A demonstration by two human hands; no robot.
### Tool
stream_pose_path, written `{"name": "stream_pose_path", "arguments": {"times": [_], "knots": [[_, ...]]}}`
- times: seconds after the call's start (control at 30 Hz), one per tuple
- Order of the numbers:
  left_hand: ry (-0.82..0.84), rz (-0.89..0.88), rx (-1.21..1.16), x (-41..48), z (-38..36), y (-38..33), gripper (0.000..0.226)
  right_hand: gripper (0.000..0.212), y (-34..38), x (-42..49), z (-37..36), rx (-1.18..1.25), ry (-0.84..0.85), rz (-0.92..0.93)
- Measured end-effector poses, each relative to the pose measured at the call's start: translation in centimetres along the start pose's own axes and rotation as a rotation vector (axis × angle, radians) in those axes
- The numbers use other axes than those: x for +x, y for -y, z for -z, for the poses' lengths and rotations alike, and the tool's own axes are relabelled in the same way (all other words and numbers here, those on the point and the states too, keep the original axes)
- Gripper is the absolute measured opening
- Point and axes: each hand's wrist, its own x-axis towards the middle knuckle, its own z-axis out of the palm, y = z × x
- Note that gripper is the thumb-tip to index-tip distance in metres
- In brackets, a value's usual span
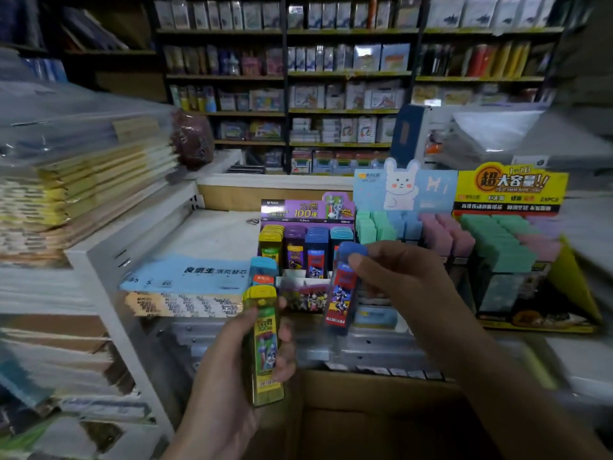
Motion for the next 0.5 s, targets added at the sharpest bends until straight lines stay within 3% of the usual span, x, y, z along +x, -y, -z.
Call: {"name": "stream_pose_path", "arguments": {"times": [0.07,0.23,0.5], "knots": [[-0.035,-0.025,0.044,0.3,0.6,-0.8,0.037,0.01,0.3,0.6,-0.7,-0.062,-0.028,0.042],[-0.023,-0.036,0.152,1.2,1.6,-2.5,0.027,0.021,0.8,2.5,-1.9,-0.342,-0.146,0.197],[-0.007,-0.027,0.209,2.5,2.2,-4.1,0.03,0.018,2.2,4.9,-2.7,-0.518,-0.258,0.304]]}}
